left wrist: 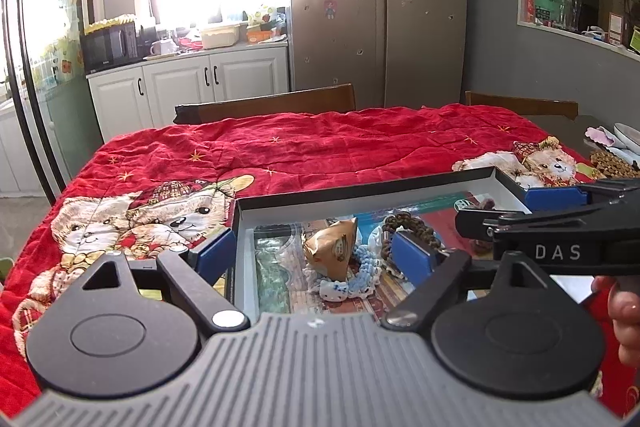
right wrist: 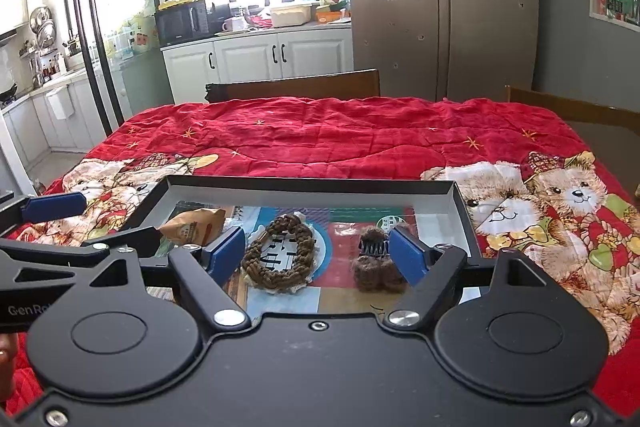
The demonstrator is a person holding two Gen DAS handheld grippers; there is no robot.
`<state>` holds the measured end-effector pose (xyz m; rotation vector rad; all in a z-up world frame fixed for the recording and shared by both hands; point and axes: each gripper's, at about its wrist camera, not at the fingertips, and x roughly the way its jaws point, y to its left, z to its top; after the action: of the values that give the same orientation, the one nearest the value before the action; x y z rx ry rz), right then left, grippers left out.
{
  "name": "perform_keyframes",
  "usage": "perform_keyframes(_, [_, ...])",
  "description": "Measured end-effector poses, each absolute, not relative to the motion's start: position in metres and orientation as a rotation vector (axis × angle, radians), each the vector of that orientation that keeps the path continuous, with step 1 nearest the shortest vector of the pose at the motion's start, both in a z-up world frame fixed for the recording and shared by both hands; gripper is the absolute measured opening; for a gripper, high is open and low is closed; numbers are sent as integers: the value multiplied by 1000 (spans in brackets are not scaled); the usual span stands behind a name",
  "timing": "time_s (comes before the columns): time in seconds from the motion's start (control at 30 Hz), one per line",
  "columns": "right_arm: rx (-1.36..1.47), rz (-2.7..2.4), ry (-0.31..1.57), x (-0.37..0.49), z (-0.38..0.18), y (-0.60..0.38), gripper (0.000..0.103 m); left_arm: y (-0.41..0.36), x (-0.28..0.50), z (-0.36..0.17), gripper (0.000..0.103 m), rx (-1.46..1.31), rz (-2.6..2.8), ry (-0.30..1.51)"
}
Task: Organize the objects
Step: 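Lift both open tools up out of the black box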
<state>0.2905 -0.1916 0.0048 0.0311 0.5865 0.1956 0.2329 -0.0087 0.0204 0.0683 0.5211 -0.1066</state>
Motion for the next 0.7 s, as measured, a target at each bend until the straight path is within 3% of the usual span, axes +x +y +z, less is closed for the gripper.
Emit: perform_keyframes(0.7, [10, 242, 496, 215, 41, -201, 85, -10, 166, 53, 102, 100, -140, 415])
